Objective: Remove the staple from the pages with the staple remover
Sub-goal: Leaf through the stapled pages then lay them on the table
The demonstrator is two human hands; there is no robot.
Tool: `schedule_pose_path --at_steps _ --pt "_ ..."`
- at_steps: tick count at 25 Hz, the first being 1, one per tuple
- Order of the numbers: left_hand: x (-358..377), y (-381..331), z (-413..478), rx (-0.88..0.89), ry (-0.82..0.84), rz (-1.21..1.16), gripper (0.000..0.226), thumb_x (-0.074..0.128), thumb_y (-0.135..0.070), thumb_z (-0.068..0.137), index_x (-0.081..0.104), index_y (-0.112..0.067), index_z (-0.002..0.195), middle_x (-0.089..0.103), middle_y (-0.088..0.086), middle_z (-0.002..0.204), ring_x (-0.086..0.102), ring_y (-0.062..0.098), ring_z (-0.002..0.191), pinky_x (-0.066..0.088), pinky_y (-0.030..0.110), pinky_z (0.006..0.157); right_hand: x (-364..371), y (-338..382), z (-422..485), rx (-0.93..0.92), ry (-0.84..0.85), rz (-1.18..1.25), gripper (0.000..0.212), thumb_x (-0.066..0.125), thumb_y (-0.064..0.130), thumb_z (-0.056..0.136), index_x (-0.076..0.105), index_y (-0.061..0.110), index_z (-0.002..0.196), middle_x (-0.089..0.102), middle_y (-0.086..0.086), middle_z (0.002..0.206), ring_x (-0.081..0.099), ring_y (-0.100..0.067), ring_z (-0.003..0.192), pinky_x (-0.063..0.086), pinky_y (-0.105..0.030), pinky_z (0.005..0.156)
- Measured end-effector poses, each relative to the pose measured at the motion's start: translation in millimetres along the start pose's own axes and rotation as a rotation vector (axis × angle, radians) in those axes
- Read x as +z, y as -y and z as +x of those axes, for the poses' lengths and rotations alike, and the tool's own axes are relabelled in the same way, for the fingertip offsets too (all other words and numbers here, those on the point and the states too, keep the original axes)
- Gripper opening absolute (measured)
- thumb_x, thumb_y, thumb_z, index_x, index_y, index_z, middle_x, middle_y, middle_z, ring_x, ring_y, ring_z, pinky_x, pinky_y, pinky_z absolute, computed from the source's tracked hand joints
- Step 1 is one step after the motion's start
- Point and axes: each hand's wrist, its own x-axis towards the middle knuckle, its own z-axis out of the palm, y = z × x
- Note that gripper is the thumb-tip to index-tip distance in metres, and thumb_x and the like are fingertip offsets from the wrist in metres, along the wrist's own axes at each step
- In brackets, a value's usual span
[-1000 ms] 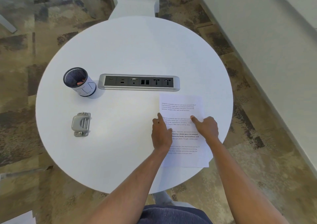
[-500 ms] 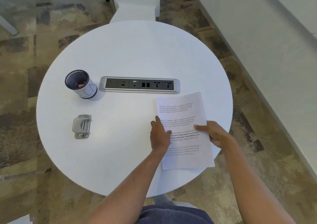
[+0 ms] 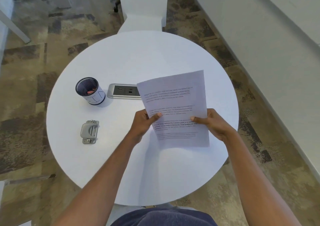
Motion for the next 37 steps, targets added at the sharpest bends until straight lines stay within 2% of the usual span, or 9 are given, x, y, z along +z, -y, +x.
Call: schedule_pose_path --at_steps 4,10,19,23,25,28,30,32,37 --pt "-21 -22 -5 0.068 -0.044 0.047 0.017 0.072 -0.015 0.083 0.075 -0.011 0.100 0.077 -0.001 0.095 0.073 0.021 0.086 0.059 0.037 0.078 25 7 13 -0.026 0.020 -0.155 0.038 0.071 0.007 0.086 0.065 0.015 0.123 0.073 -0.001 0.118 0.069 -0.018 0.107 0.053 -0.043 0.097" --pt "-45 -48 -13 0.200 -0.098 0.083 0.014 0.073 -0.016 0.083 0.076 -0.024 0.094 0.077 -0.010 0.093 0.069 0.012 0.080 0.055 0.023 0.071 50 30 16 -0.136 -0.015 -0.152 0.032 0.070 0.009 0.088 0.066 0.034 0.107 0.072 0.013 0.112 0.068 -0.006 0.103 0.054 -0.028 0.091" --pt "-78 -42 -16 0.193 -0.048 0.174 0.024 0.078 -0.017 0.078 0.074 -0.018 0.101 0.075 -0.007 0.101 0.068 0.006 0.095 0.049 0.018 0.080 74 9 18 -0.137 -0.026 -0.120 0.039 0.077 0.009 0.082 0.066 0.030 0.114 0.072 0.002 0.117 0.065 -0.014 0.111 0.053 -0.032 0.093" --pt "-84 -25 -11 0.179 0.008 0.226 0.015 0.075 -0.011 0.081 0.075 -0.022 0.092 0.075 -0.002 0.096 0.069 0.012 0.093 0.051 0.022 0.080 84 2 19 -0.071 -0.076 -0.194 0.020 0.072 0.015 0.087 0.072 0.033 0.095 0.074 0.010 0.096 0.067 -0.001 0.086 0.048 -0.020 0.078" --pt "-85 -25 -8 0.238 0.049 0.228 0.011 0.071 -0.005 0.083 0.075 -0.008 0.093 0.074 0.007 0.094 0.068 0.012 0.086 0.050 0.023 0.076 88 4 22 -0.060 -0.106 -0.215 0.012 0.071 0.017 0.088 0.074 0.027 0.095 0.074 0.006 0.095 0.066 -0.007 0.085 0.049 -0.028 0.080" --pt "-87 -40 -6 0.227 0.046 0.202 0.015 0.073 -0.013 0.083 0.076 -0.027 0.085 0.074 -0.009 0.084 0.066 0.007 0.079 0.048 0.019 0.071 88 14 22 -0.090 -0.120 -0.186 0.023 0.070 0.017 0.089 0.070 0.022 0.112 0.073 0.003 0.114 0.067 -0.015 0.106 0.052 -0.036 0.095" --pt "-90 -44 -6 0.182 0.036 0.187 0.019 0.076 -0.018 0.081 0.074 -0.032 0.094 0.075 -0.012 0.095 0.068 0.005 0.088 0.051 0.017 0.074 88 17 21 -0.113 -0.101 -0.161 0.031 0.071 0.015 0.088 0.068 0.022 0.118 0.072 0.004 0.118 0.067 -0.015 0.109 0.053 -0.035 0.095" --pt "-94 -39 -6 0.144 0.050 0.213 0.028 0.078 -0.019 0.079 0.073 -0.022 0.107 0.074 -0.008 0.105 0.068 0.003 0.096 0.052 0.014 0.076 92 14 19 -0.093 -0.054 -0.157 0.038 0.074 0.012 0.085 0.066 0.024 0.120 0.072 0.005 0.119 0.067 -0.014 0.110 0.053 -0.036 0.097" --pt "-97 -28 -8 0.103 0.030 0.247 0.025 0.073 -0.021 0.083 0.072 -0.018 0.109 0.074 -0.004 0.105 0.069 0.005 0.093 0.054 0.020 0.077 101 8 16 -0.049 -0.076 -0.165 0.042 0.076 0.015 0.083 0.065 0.021 0.124 0.072 0.007 0.118 0.068 -0.012 0.108 0.050 -0.046 0.102"
